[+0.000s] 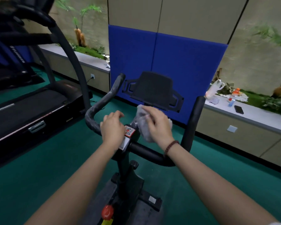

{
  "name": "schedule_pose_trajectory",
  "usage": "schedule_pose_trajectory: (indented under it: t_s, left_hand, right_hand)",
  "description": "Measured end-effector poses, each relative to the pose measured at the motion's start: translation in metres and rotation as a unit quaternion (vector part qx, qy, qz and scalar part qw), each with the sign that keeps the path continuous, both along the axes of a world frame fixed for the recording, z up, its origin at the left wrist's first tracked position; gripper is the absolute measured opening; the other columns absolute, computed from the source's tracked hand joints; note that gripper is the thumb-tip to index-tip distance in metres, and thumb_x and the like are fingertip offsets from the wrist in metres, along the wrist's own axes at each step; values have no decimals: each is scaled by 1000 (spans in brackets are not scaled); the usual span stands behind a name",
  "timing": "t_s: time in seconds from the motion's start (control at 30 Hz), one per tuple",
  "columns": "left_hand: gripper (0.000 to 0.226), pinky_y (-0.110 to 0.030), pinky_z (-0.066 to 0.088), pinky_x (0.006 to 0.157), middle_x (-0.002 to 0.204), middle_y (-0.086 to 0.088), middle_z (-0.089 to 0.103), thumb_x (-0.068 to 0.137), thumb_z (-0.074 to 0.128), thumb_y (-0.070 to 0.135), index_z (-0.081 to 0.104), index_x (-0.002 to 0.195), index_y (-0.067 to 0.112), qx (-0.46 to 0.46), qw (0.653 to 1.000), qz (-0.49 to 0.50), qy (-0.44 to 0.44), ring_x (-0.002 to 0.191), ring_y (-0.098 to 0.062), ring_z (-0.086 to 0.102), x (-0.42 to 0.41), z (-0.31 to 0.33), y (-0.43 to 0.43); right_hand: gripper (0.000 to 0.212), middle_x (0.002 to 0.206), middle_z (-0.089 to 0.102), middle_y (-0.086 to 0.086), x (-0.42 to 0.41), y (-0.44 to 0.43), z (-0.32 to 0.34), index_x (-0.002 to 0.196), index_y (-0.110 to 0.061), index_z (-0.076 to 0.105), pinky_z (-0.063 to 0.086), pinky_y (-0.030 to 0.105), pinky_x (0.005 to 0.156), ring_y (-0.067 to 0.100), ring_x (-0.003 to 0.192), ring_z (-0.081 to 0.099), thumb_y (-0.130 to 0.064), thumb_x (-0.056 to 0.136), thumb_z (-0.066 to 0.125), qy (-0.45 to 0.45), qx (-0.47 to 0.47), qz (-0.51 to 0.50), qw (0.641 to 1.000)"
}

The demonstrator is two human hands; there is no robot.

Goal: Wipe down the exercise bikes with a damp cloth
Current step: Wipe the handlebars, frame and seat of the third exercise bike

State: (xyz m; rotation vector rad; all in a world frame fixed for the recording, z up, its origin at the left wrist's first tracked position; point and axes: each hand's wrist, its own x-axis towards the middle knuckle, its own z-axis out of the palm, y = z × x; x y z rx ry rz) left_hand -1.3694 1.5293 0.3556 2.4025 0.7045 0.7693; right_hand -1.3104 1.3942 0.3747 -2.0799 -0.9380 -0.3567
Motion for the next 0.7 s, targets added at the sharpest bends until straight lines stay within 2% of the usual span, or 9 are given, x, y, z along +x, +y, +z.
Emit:
schedule_pose_trajectory:
  t_s: [0.07, 0.1, 0.17, 0.3, 0.43, 0.5, 0.57, 0.67, 0.7]
  left_hand:
    - [34, -41, 31, 92, 121, -8, 55, 83, 46, 3, 54, 114, 15, -3, 997, 61, 48, 116, -29, 42, 6, 3, 0]
    - [32, -41, 30, 92, 123, -8, 54, 85, 47, 6, 52, 115, 16, -5, 995, 82, 57, 117, -29, 41, 10, 4, -1]
    - [32, -41, 28, 92, 125, -7, 52, 86, 48, 10, 50, 117, 17, -3, 992, 108, 71, 118, -28, 40, 17, 5, -4]
    - [39, -41, 29, 92, 127, -7, 49, 84, 47, 7, 47, 121, 18, 42, 982, 141, 116, 118, -28, 39, 27, 5, -8]
    - [43, -41, 27, 96, 128, -6, 48, 82, 44, 2, 47, 122, 18, 41, 980, 160, 108, 119, -27, 38, 26, 3, -7]
    - [41, -40, 27, 95, 126, -6, 50, 82, 43, 2, 48, 120, 17, 47, 981, 162, 92, 117, -27, 39, 26, 3, -7]
    - [35, -40, 27, 92, 121, -8, 52, 82, 47, 6, 50, 116, 15, 56, 982, 163, 80, 115, -29, 41, 27, 4, -8]
    - [33, -40, 28, 91, 119, -10, 54, 82, 48, 10, 52, 115, 12, 56, 980, 170, 82, 114, -30, 42, 27, 6, -10]
    - [34, -40, 27, 92, 119, -11, 54, 82, 48, 9, 52, 115, 12, 55, 980, 174, 83, 114, -30, 42, 27, 5, -11]
  right_hand:
    - [50, 130, 55, 13, 8, 17, -6, 127, -11, 54, 36, 45, 102, 27, 123, 48, -17, 81, 34, 6, -151, 159, 976]
    - [56, 140, 47, 9, 10, 21, -12, 133, -14, 48, 29, 41, 108, 22, 133, 38, -20, 81, 28, 10, -219, 201, 955]
    - [61, 148, 37, -3, 27, 24, -20, 139, -22, 39, 18, 34, 112, 13, 140, 23, -23, 82, 19, -7, -276, 219, 936]
    - [46, 144, 41, -7, 67, 32, -18, 131, -26, 48, 7, 36, 113, 10, 141, 17, -21, 91, 26, -94, -315, 200, 923]
    - [39, 140, 47, -4, 86, 42, -10, 125, -23, 54, 10, 28, 108, 11, 138, 24, -15, 92, 34, -102, -330, 185, 920]
    - [46, 140, 47, 1, 81, 42, -8, 133, -21, 47, 17, 30, 108, 16, 136, 31, -16, 90, 31, -62, -312, 216, 923]
    - [50, 141, 44, 9, 66, 35, -10, 140, -14, 35, 24, 33, 109, 24, 133, 35, -11, 90, 32, -10, -277, 287, 917]
    - [56, 150, 29, 10, 52, 21, -16, 143, -8, 25, 9, 23, 112, 21, 139, 22, 2, 89, 35, -2, -255, 365, 895]
    - [54, 150, 29, 9, 54, 19, -16, 142, -7, 26, 9, 19, 110, 21, 139, 24, 3, 90, 34, -6, -242, 372, 896]
